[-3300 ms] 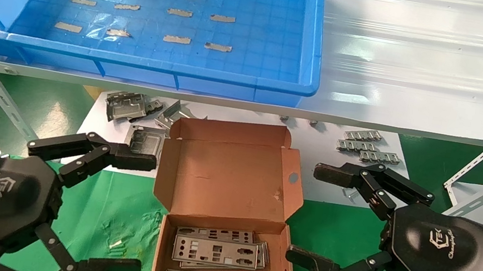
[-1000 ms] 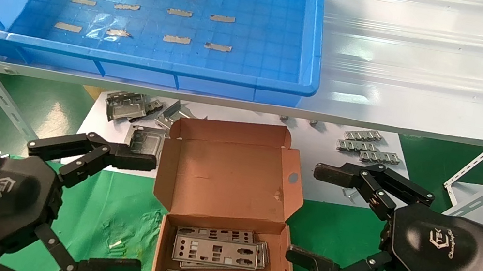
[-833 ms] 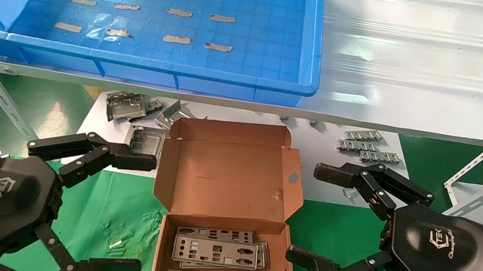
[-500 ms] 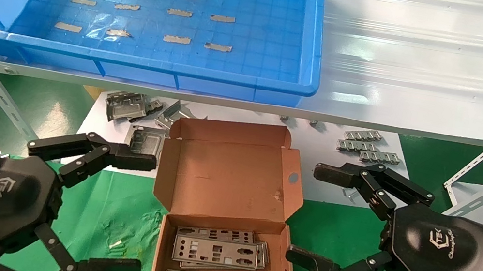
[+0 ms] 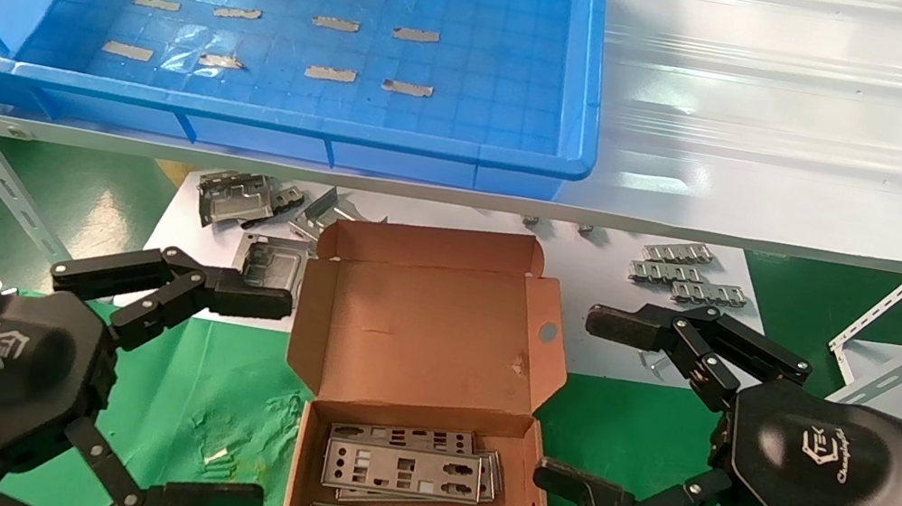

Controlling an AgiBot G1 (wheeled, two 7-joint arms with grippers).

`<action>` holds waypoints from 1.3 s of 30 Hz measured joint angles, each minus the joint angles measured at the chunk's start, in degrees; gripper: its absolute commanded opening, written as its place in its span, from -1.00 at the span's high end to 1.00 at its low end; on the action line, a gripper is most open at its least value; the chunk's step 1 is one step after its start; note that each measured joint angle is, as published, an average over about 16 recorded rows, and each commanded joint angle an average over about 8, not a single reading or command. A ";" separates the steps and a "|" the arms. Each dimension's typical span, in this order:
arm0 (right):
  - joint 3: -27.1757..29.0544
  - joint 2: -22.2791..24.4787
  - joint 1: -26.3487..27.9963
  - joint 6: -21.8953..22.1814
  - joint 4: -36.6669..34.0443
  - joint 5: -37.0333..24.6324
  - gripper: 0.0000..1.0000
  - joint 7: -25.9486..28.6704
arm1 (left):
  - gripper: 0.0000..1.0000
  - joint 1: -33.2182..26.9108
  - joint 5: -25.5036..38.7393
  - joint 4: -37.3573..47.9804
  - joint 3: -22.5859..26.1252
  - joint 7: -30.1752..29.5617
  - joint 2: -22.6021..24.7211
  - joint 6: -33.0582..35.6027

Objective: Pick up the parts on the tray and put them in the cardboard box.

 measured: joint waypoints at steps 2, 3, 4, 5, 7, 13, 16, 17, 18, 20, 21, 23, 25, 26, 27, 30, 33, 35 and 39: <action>0.00 0.00 0.00 0.00 0.00 0.00 -1.00 0.00 | -1.00 0.00 0.00 0.00 0.00 0.00 0.00 0.00; 0.00 0.00 0.00 0.00 0.00 0.00 -1.00 0.00 | -1.00 0.00 0.00 0.00 0.00 0.00 0.00 0.00; 0.00 0.00 0.00 0.00 0.00 0.00 -1.00 0.00 | -1.00 0.00 0.00 0.00 0.00 0.00 0.00 0.00; 0.00 0.00 0.00 0.00 0.00 0.00 -1.00 0.00 | -1.00 0.00 0.00 0.00 0.00 0.00 0.00 0.00; 0.00 0.00 0.00 0.00 0.00 0.00 -1.00 0.00 | -1.00 0.00 0.00 0.00 0.00 0.00 0.00 0.00; 0.00 0.00 0.00 0.00 0.00 0.00 -1.00 0.00 | -1.00 0.00 0.00 0.00 0.00 0.00 0.00 0.00; 0.00 0.00 0.00 0.00 0.00 0.00 -1.00 0.00 | -1.00 0.00 0.00 0.00 0.00 0.00 0.00 0.00; 0.00 0.00 0.00 0.00 0.00 0.00 -1.00 0.00 | -1.00 0.00 0.00 0.00 0.00 0.00 0.00 0.00; 0.00 0.00 0.00 0.00 0.00 0.00 -1.00 0.00 | -1.00 0.00 0.00 0.00 0.00 0.00 0.00 0.00; 0.00 0.00 0.00 0.00 0.00 0.00 -1.00 0.00 | -1.00 0.00 0.00 0.00 0.00 0.00 0.00 0.00; 0.00 0.00 0.00 0.00 0.00 0.00 -1.00 0.00 | -1.00 0.00 0.00 0.00 0.00 0.00 0.00 0.00; 0.00 0.00 0.00 0.00 0.00 0.00 -1.00 0.00 | -1.00 0.00 0.00 0.00 0.00 0.00 0.00 0.00; 0.00 0.00 0.00 0.00 0.00 0.00 -1.00 0.00 | -1.00 0.00 0.00 0.00 0.00 0.00 0.00 0.00; 0.00 0.00 0.00 0.00 0.00 0.00 -1.00 0.00 | -1.00 0.00 0.00 0.00 0.00 0.00 0.00 0.00; 0.00 0.00 0.00 0.00 0.00 0.00 -1.00 0.00 | -1.00 0.00 0.00 0.00 0.00 0.00 0.00 0.00; 0.00 0.00 0.00 0.00 0.00 0.00 -1.00 0.00 | -1.00 0.00 0.00 0.00 0.00 0.00 0.00 0.00; 0.00 0.00 0.00 0.00 0.00 0.00 -1.00 0.00 | -1.00 0.00 0.00 0.00 0.00 0.00 0.00 0.00; 0.00 0.00 0.00 0.00 0.00 0.00 -1.00 0.00 | -1.00 0.00 0.00 0.00 0.00 0.00 0.00 0.00; 0.00 0.00 0.00 0.00 0.00 0.00 -1.00 0.00 | -1.00 0.00 0.00 0.00 0.00 0.00 0.00 0.00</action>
